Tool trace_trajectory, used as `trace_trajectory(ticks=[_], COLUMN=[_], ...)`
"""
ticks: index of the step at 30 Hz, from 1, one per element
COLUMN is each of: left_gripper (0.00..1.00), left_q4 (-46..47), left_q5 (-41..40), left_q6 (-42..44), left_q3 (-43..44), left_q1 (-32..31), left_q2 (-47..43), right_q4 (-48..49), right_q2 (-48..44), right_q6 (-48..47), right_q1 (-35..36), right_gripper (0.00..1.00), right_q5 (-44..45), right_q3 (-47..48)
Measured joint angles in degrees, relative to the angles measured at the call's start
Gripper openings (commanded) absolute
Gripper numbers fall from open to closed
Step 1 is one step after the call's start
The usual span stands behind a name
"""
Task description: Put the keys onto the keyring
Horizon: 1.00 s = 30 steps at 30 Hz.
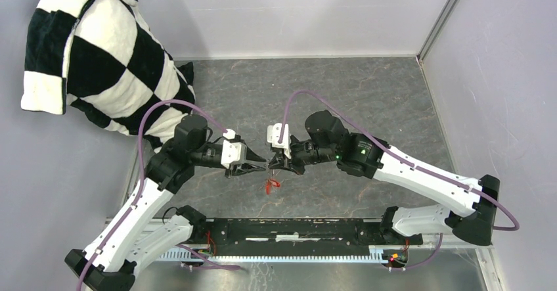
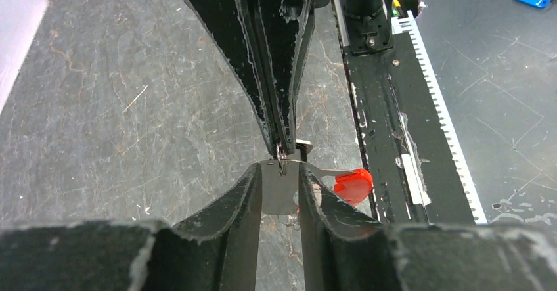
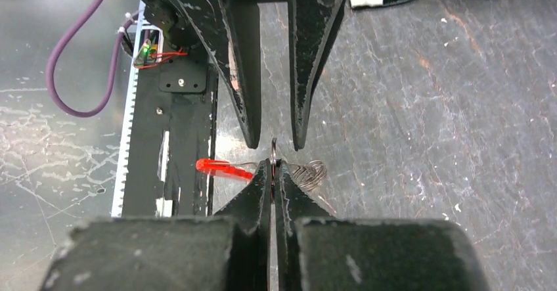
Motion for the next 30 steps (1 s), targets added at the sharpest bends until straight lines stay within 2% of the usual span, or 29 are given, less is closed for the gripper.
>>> trace_trajectory(ticks=[10, 16, 26, 28, 30], left_gripper=[0.29, 0.18, 0.27, 0.24, 0.15], left_q4=[-1.8, -2.4, -6.0, -6.2, -6.3], left_q5=[0.4, 0.1, 0.0, 0.0, -0.1], left_q6=[1.0, 1.2, 5.2, 5.7, 6.4], left_q3=[1.2, 1.2, 2.8, 2.8, 2.8], left_q1=[0.0, 0.0, 0.0, 0.0, 0.0], left_q2=[0.7, 0.9, 1.4, 1.4, 1.4], right_q4=[-5.0, -7.5, -10.9, -11.5, -12.2], right_q2=[3.2, 5.1, 6.7, 7.2, 7.7], right_q6=[-1.2, -1.2, -2.1, -2.2, -2.2], right_q1=[0.7, 1.4, 2.2, 2.4, 2.5], right_gripper=[0.0, 0.01, 0.01, 0.01, 0.01], right_q5=[1.2, 1.8, 3.6, 3.7, 3.7], right_q3=[5.0, 7.6, 10.6, 11.3, 12.0])
